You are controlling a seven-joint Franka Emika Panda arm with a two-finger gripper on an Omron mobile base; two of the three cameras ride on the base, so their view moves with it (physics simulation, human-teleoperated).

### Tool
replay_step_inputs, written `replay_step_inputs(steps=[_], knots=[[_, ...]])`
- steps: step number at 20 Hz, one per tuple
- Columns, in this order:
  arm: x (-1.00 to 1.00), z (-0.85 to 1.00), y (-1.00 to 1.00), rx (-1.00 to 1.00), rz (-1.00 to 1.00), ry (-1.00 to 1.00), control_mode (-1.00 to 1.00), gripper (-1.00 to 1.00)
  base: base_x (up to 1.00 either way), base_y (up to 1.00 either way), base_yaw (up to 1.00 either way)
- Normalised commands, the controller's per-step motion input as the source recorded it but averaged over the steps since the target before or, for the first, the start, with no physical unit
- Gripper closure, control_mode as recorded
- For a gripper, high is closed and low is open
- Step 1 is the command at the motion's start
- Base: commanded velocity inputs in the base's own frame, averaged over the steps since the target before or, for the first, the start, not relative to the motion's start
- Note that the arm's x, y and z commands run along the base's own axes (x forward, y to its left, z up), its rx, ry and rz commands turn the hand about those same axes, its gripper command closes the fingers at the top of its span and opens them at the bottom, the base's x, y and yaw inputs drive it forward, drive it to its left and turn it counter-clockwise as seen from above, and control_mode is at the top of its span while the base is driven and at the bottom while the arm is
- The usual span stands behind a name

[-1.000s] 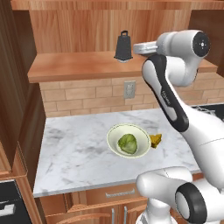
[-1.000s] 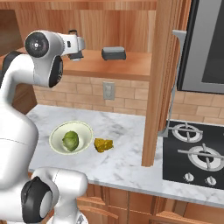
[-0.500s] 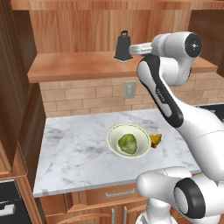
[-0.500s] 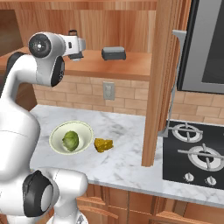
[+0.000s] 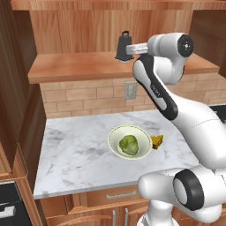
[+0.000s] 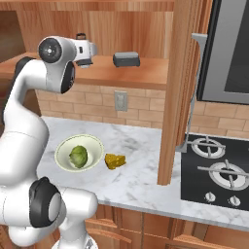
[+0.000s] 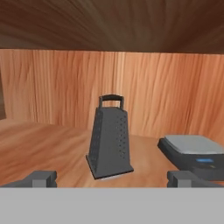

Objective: Pick the cheese from the fridge and the cheese grater from the cabinet and place them next to the salad bowl.

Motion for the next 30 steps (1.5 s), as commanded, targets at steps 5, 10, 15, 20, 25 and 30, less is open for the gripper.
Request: replay_step_inputs(steps=[5,10,15,20,25,30], knots=[[0.25,-0.08,0.00,0.00,0.00,0.00,-1.00,-1.00,0.00,0.00,0.00],[0.18,-0.01,0.00,0.00,0.00,0.00,-1.00,-1.00,0.00,0.00,0.00],[0.18,0.00,0.00,0.00,0.00,0.00,-1.00,-1.00,0.00,0.00,0.00],[0.19,0.00,0.04,0.00,0.00,0.00,-1.00,-1.00,0.00,0.00,0.00],[0.28,0.00,0.13,0.00,0.00,0.00,-1.00,-1.00,0.00,0.00,0.00],[0.27,0.00,0.04,0.00,0.00,0.00,-1.00,-1.00,0.00,0.00,0.00]])
